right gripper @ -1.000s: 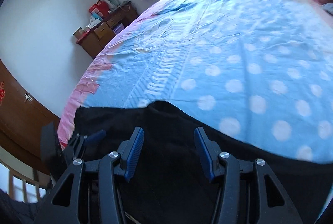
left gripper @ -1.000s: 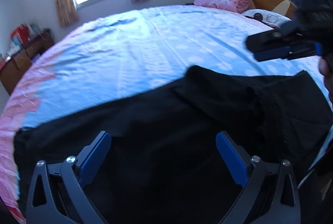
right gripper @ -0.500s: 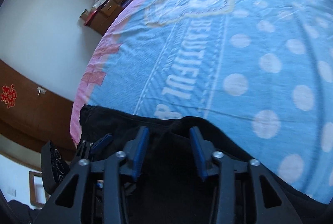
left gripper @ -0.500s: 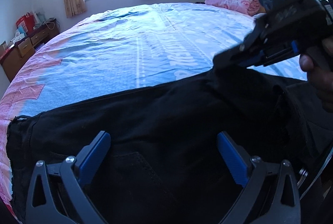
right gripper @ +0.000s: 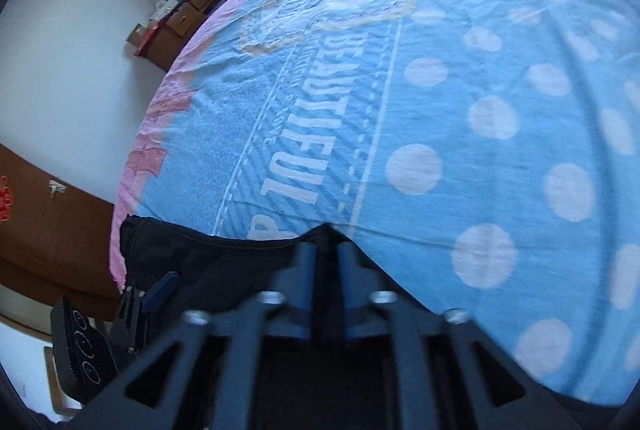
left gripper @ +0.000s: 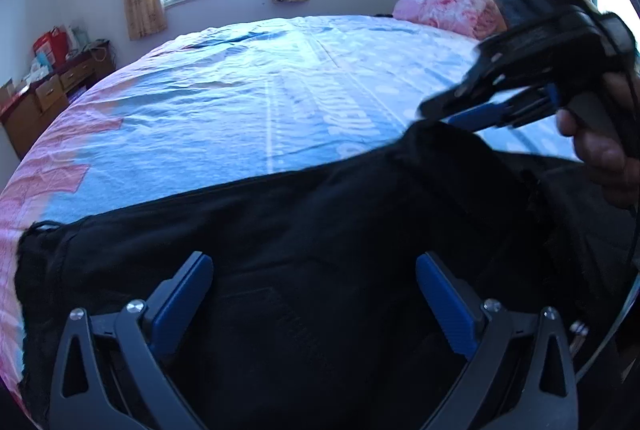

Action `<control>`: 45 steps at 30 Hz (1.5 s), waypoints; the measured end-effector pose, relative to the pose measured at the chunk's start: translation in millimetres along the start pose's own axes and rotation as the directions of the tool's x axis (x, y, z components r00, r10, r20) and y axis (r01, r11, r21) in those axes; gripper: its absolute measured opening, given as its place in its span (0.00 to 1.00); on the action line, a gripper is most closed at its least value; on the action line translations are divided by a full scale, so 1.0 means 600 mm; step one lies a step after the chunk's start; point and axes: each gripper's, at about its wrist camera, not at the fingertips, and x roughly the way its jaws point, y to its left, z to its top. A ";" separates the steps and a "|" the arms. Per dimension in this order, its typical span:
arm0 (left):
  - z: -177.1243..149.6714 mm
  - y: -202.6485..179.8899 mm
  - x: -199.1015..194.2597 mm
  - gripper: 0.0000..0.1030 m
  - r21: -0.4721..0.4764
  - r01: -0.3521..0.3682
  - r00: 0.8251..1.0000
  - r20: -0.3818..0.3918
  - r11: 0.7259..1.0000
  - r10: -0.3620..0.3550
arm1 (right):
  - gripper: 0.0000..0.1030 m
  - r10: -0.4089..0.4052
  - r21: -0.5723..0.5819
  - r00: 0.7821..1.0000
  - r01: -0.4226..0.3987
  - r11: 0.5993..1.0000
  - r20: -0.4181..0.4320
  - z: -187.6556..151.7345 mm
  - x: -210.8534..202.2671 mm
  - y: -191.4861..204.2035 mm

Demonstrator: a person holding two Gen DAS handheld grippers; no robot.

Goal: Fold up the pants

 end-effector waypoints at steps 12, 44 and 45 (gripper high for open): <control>-0.031 0.126 -0.070 1.00 -0.037 -0.184 0.983 -0.005 0.982 0.184 | 0.52 -0.043 -0.097 0.982 0.061 0.993 0.181 -0.174 -0.177 0.034; -0.085 0.312 -0.055 0.75 -0.329 0.060 0.994 -0.070 0.942 -0.087 | 0.52 -0.020 -0.038 0.985 0.027 0.999 0.171 -0.302 -0.099 -0.006; -0.083 0.310 -0.056 0.67 -0.325 0.072 0.993 -0.068 0.943 -0.099 | 0.52 -0.021 -0.039 0.985 0.029 0.999 0.172 -0.304 -0.101 -0.007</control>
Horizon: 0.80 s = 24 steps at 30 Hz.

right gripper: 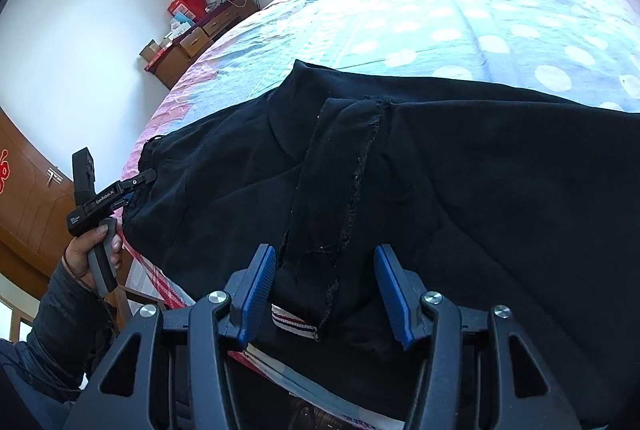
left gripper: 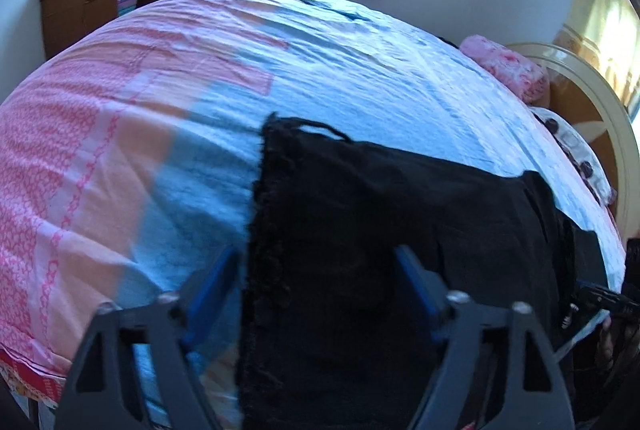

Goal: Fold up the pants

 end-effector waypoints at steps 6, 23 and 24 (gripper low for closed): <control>0.008 0.007 0.009 0.65 -0.004 0.060 0.998 -0.013 0.998 -0.060 | 0.54 -0.004 -0.016 1.000 0.004 1.000 0.012 -0.004 0.001 0.001; 0.039 -0.036 -0.100 0.16 -0.095 0.302 0.952 0.072 0.948 -0.296 | 0.54 -0.001 0.023 1.000 0.000 1.000 0.029 -0.006 -0.013 -0.007; 0.044 -0.045 -0.108 0.16 -0.107 0.341 0.940 0.074 0.934 -0.334 | 0.54 -0.002 0.025 1.000 0.001 1.000 0.030 -0.005 -0.014 -0.009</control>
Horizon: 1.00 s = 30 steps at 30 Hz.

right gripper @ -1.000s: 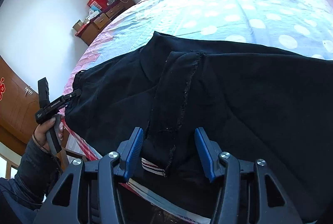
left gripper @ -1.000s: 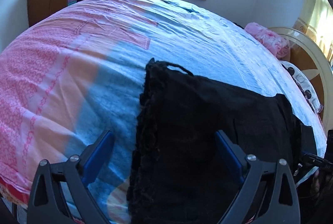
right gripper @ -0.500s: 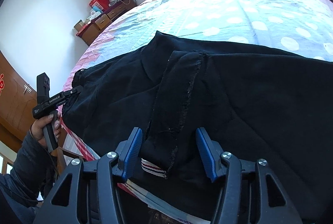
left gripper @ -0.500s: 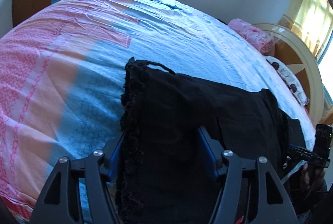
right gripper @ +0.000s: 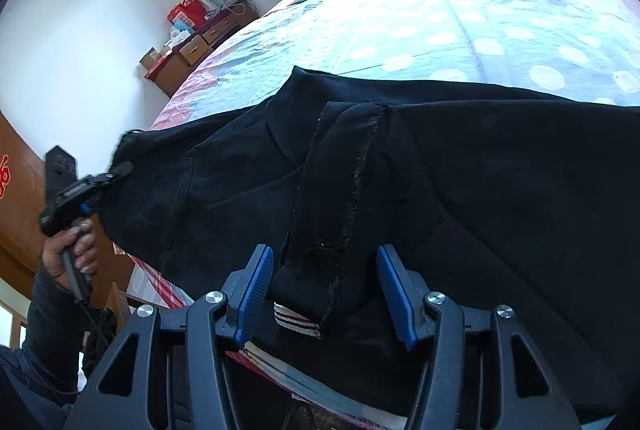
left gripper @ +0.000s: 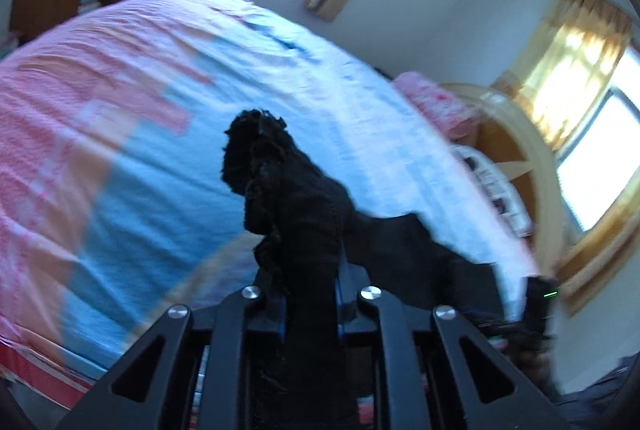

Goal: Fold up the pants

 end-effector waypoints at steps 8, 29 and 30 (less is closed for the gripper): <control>0.024 -0.124 0.017 0.14 -0.039 0.227 0.973 -0.024 0.973 -0.228 | 0.54 -0.059 0.038 0.997 0.057 0.998 0.057 0.004 -0.057 -0.026; -0.053 -0.531 0.292 0.05 0.199 0.448 0.849 -0.400 0.872 -0.345 | 0.54 -0.254 0.345 0.925 0.149 0.927 0.281 -0.041 -0.266 -0.205; -0.065 -0.540 0.312 0.05 0.208 0.450 0.842 -0.422 0.868 -0.336 | 0.54 -0.257 0.358 0.923 0.146 0.922 0.286 -0.041 -0.269 -0.210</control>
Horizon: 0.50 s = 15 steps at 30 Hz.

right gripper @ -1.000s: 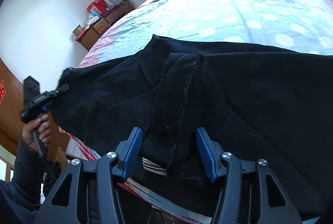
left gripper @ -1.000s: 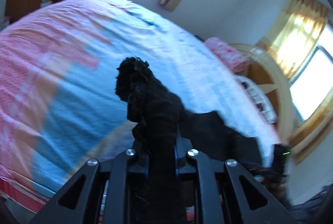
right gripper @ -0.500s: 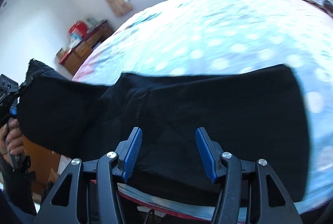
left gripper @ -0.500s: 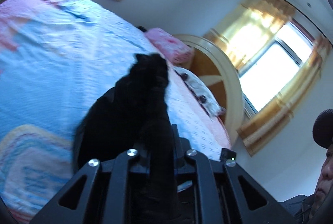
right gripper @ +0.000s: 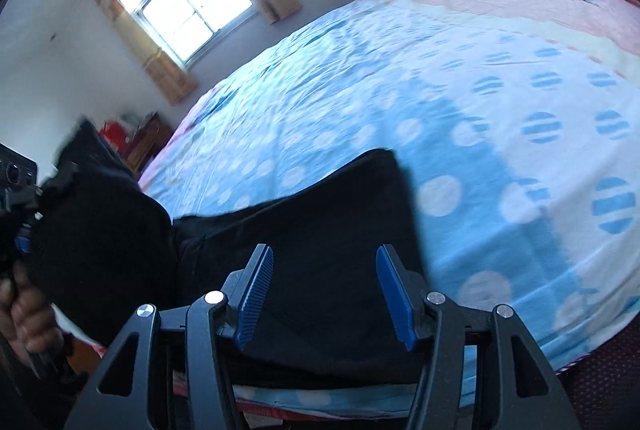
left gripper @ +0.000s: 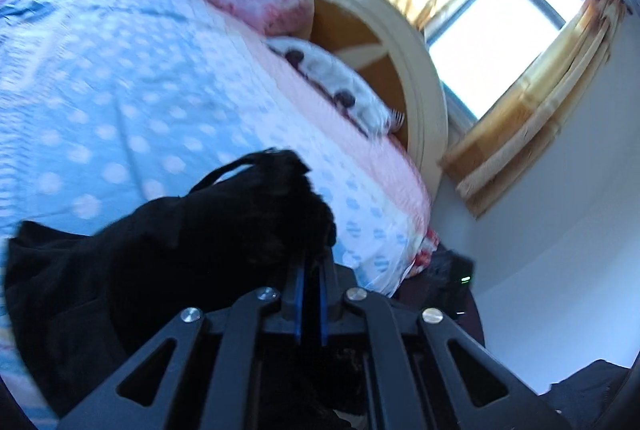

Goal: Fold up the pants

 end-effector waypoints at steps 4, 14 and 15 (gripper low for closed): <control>-0.010 0.003 0.083 0.13 0.016 -0.019 0.997 -0.068 1.000 0.020 | 0.54 -0.009 0.039 1.000 0.009 0.999 0.003 0.002 0.002 -0.026; -0.046 0.032 -0.014 0.82 0.055 -0.092 0.993 0.074 0.994 0.088 | 0.60 0.110 0.010 0.993 -0.109 0.994 -0.034 -0.004 0.023 -0.009; -0.053 0.045 -0.025 0.82 0.060 -0.156 0.984 0.099 0.986 0.150 | 0.60 0.116 -0.012 0.992 -0.116 0.993 -0.044 -0.006 0.024 0.002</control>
